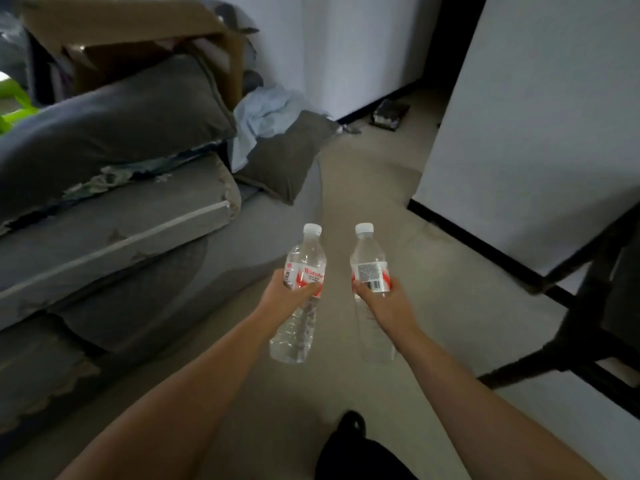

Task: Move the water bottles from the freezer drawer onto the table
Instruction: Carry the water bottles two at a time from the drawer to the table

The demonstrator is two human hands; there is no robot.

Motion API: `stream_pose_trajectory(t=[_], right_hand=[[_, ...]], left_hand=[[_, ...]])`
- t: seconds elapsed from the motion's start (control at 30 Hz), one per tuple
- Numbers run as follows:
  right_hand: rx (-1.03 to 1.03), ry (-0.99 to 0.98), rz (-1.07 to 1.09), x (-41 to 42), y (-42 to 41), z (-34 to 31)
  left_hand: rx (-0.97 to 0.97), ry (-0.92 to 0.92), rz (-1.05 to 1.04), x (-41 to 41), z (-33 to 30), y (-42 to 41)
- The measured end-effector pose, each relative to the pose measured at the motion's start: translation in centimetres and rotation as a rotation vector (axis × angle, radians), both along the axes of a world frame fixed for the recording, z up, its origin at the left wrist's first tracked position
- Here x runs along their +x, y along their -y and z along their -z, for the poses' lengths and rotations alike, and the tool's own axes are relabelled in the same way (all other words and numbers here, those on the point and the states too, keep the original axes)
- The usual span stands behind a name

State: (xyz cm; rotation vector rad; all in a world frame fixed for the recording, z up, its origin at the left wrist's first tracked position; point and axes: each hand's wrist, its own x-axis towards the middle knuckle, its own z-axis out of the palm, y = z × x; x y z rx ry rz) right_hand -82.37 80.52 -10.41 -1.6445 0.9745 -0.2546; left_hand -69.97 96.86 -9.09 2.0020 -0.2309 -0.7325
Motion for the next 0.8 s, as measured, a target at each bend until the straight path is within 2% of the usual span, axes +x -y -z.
stream_pose_trajectory(t=[0.13, 0.4, 0.57, 0.67, 0.8], right_hand=[[-0.033, -0.013, 0.072, 3.6, 7.7, -1.1], [0.049, -0.019, 0.242, 9.9, 18.0, 0.4], [0.03, 0.003, 0.398, 15.3, 26.3, 1.1], [0.047, 0.041, 0.52, 18.1, 30.9, 1.0], [0.069, 0.078, 0.677, 20.7, 36.1, -0.1]], left_hand=[[-0.041, 0.014, 0.049, 4.4, -1.3, 8.4], [-0.084, -0.056, 0.207, 12.2, -1.1, 21.5], [-0.102, -0.082, 0.371, 19.2, -0.3, 31.5], [-0.065, -0.032, 0.496, 23.8, -0.1, 38.2], [-0.103, -0.078, 0.644, 27.8, -1.6, 47.4]])
